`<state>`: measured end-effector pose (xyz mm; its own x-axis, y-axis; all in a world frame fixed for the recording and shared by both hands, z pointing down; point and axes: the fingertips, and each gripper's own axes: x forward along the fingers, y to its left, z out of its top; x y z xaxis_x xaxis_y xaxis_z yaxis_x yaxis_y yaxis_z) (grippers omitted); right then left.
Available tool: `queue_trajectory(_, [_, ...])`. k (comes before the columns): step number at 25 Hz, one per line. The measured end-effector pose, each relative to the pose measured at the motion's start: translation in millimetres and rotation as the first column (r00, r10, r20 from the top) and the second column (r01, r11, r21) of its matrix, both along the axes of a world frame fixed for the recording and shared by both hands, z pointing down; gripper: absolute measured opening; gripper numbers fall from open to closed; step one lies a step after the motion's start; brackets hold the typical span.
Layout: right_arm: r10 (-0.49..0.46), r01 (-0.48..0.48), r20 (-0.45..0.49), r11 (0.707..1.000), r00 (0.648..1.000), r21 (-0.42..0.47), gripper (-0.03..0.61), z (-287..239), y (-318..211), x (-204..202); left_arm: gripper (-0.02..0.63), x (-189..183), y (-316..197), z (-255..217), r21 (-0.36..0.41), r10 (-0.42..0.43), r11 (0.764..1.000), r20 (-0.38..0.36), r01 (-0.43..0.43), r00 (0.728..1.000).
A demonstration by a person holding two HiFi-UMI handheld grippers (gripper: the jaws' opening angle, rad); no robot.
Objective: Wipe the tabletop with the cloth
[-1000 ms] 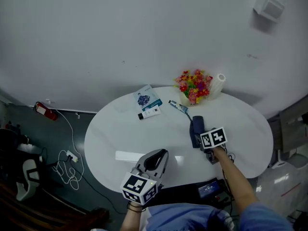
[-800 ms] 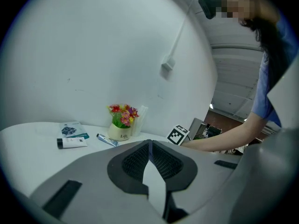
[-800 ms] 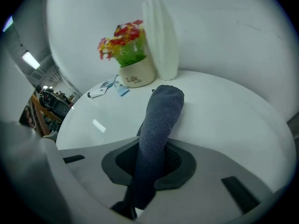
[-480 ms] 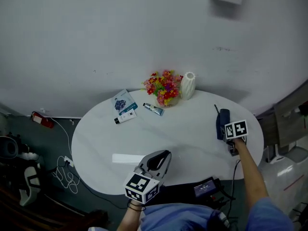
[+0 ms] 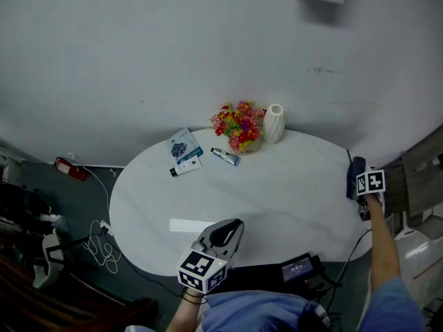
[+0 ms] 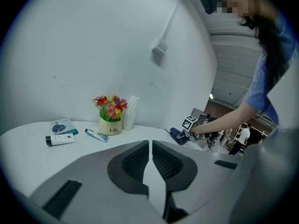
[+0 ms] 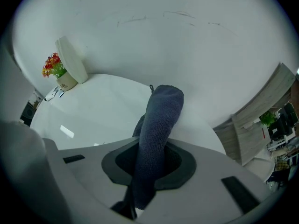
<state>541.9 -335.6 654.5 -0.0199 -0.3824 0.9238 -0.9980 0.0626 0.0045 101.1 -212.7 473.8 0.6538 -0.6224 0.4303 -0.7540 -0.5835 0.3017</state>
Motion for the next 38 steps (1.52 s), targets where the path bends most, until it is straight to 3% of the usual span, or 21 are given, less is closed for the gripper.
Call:
queue_trajectory(5, [-0.021,0.021,-0.027,1.000,0.999,0.004,0.061,-2.3,-3.5,-3.2,0.020,-13.0,4.1,5.2,-0.015,-0.040,0.999,0.005,0.040,0.999])
queue_trajectory(10, [-0.092,0.094,-0.031,0.995,0.995,0.042,0.061,-16.2,1.8,-51.1,0.018,-27.8,14.7,6.5,-0.013,-0.034,0.999,0.001,0.034,0.999])
queue_trajectory(18, [-0.210,0.203,0.056,0.972,0.976,0.121,0.061,-46.8,19.7,-196.2,0.018,-96.8,30.5,4.0,0.005,-0.094,0.996,0.014,0.094,0.996])
queue_trajectory(24, [-0.285,0.255,0.186,0.952,0.940,0.169,0.061,-65.8,38.1,-351.0,0.018,-181.7,56.7,12.9,-0.005,-0.152,0.988,0.053,0.153,0.987])
queue_trajectory(28, [-0.410,0.369,0.247,0.908,0.878,0.196,0.061,-75.2,55.0,-472.7,0.019,-246.7,73.2,16.0,-0.009,-0.231,0.973,0.059,0.232,0.971])
queue_trajectory(34, [-0.636,0.595,0.270,0.772,0.723,0.226,0.061,-71.9,97.6,-662.0,0.018,-342.6,98.0,20.6,-0.007,-0.346,0.937,0.081,0.348,0.935])
queue_trajectory(38, [-0.699,0.654,0.354,0.712,0.622,0.255,0.061,-75.6,132.4,-773.9,0.018,-395.8,112.9,17.7,0.001,-0.426,0.904,0.086,0.427,0.901])
